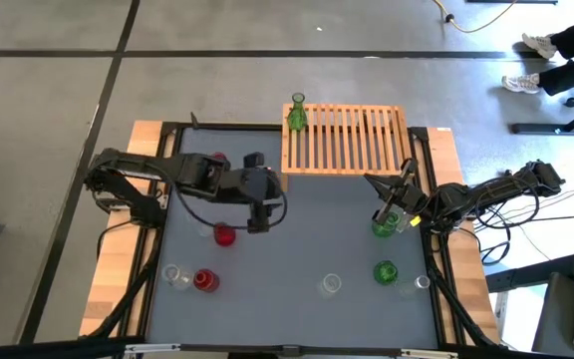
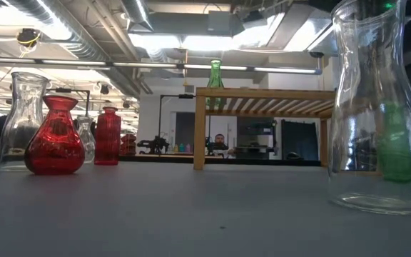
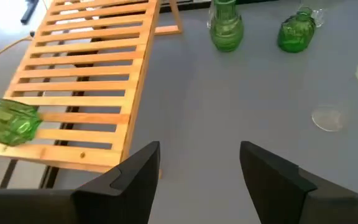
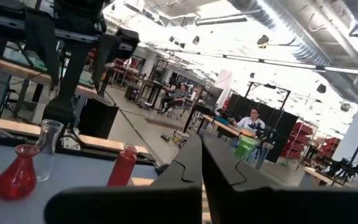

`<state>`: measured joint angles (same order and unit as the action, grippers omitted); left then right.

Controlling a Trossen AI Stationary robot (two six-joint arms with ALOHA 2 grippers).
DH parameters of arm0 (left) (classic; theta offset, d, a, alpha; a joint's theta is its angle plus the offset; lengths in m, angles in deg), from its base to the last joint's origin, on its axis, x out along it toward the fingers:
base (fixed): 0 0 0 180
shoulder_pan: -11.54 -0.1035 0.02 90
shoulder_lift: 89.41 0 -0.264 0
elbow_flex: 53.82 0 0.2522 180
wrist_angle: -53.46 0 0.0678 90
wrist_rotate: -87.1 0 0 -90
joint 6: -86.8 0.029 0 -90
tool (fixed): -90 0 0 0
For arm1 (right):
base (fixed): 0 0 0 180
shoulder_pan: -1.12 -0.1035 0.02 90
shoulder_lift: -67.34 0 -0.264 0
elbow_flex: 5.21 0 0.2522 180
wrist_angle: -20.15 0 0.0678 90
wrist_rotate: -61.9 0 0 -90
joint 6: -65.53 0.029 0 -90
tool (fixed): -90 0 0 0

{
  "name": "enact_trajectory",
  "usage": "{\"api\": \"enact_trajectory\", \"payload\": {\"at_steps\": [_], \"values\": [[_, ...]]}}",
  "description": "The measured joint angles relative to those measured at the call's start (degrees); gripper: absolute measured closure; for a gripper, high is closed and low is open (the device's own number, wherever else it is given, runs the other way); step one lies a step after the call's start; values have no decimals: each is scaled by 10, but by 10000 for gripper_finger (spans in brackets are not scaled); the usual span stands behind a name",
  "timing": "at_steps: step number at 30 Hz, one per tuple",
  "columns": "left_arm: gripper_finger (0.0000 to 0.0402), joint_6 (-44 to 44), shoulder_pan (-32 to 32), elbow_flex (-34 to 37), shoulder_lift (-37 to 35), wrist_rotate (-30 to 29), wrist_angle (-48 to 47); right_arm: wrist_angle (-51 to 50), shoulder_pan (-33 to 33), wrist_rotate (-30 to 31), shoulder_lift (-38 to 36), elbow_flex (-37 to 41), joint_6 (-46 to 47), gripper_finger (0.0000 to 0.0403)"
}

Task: Sort vases onto shelf
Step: Put the top green vase on the shelf, aligned with the other green flower vase

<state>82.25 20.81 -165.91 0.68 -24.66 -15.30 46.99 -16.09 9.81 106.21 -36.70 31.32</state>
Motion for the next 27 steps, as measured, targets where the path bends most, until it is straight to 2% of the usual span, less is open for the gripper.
{"api": "enact_trajectory", "payload": {"at_steps": [7, 14, 21, 27], "values": [[186, 2, 35, 12, -1, -2, 72, 5, 0, -28, 0, 0, -8, 403], [186, 26, 50, 125, 1, 4, 261, 4, 0, -129, 1, 0, -5, 403], [186, 42, 22, 251, 2, 36, 502, 0, -1, -131, 12, 0, 9, 403], [186, 31, -4, 290, 32, 75, 597, -21, -1, -130, 32, 0, 29, 403]]}}
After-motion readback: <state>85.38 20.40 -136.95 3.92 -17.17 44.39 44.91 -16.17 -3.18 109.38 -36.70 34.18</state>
